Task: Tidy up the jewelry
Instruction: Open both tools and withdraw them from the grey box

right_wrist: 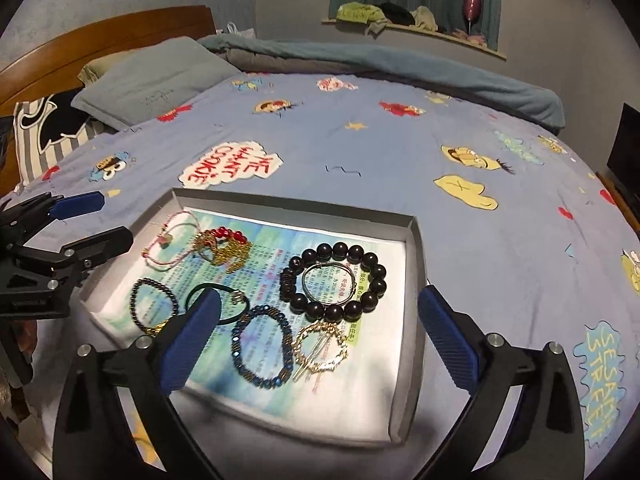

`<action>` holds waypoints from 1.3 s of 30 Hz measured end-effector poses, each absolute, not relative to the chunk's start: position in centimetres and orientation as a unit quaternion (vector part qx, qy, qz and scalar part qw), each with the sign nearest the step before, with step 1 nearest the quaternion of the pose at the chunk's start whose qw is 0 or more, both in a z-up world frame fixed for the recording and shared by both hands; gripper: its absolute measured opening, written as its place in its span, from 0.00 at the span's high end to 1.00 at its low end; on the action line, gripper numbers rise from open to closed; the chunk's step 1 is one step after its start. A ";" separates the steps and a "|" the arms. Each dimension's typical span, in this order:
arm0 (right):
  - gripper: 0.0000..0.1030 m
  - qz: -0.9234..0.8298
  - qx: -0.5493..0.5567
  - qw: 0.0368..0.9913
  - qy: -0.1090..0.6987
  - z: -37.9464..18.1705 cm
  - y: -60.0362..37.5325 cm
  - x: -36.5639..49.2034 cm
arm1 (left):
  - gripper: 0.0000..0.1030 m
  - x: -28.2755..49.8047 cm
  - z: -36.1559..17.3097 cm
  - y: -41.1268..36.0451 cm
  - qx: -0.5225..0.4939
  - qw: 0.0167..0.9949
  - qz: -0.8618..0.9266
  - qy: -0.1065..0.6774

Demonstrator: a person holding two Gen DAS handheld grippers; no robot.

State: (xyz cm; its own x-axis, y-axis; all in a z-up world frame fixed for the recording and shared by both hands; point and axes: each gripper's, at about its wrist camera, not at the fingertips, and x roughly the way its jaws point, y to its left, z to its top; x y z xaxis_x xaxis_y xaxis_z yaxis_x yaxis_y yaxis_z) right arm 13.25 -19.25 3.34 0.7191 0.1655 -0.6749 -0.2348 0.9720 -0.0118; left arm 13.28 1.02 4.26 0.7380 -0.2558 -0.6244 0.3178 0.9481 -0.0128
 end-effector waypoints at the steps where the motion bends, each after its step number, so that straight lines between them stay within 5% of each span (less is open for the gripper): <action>1: 0.06 0.108 -0.047 0.927 0.356 3.6 -19.3 12.8 | 0.12 12.9 4.5 1.2 0.045 0.933 -0.153 0.324; 17: 0.05 0.087 -0.023 0.941 0.326 5.0 -22.6 5.7 | 0.07 5.7 5.7 4.0 0.037 0.945 -0.137 0.294; 39: 0.05 0.108 -0.025 0.927 0.359 -1.2 -21.7 0.2 | 0.07 -0.7 -1.9 4.1 0.038 0.929 -0.141 0.340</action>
State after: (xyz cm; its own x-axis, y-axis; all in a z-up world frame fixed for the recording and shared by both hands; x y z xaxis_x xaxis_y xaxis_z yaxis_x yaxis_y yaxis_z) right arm 0.25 -21.71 -1.15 0.7193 0.1828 -0.6703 -0.2193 0.9752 0.0306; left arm -0.66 4.09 -1.94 0.7290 -0.2361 -0.6425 0.2881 0.9573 -0.0249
